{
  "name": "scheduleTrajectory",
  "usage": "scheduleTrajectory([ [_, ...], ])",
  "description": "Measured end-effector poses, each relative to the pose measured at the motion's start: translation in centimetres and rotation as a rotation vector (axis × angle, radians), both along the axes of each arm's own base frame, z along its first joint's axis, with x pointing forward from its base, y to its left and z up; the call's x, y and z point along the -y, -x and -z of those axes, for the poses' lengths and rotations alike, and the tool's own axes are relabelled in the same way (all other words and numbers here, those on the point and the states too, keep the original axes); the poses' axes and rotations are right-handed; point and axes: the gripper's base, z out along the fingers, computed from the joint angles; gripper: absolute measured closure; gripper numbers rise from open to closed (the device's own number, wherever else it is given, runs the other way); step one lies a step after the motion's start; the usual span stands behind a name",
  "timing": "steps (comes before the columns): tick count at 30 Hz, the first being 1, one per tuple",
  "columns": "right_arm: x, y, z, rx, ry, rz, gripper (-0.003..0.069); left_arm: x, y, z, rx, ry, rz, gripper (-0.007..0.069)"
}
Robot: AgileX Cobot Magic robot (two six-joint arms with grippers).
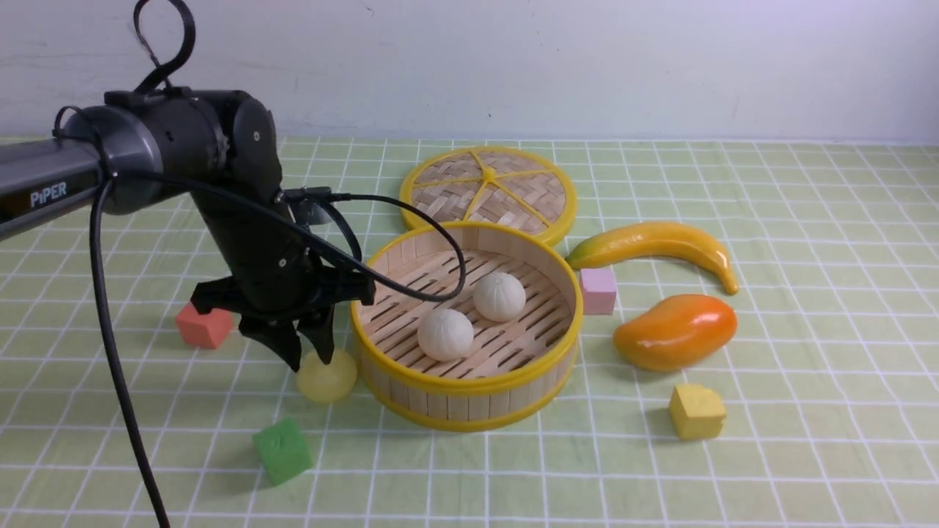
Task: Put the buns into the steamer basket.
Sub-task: Use the left arm to grab a steamed stuffed bun
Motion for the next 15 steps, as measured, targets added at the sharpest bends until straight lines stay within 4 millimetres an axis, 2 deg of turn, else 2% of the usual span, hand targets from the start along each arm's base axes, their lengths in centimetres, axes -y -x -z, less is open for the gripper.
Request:
scheduleTrajectory([
  [10,0.0,0.0,0.0,0.000,0.000,0.000,0.0420,0.1,-0.5,1.5,-0.015,-0.003,-0.003,0.0415],
  [15,0.0,0.0,0.0,0.000,0.000,0.000,0.0420,0.1,-0.2,1.7,-0.045,-0.011,0.014,0.0562],
])
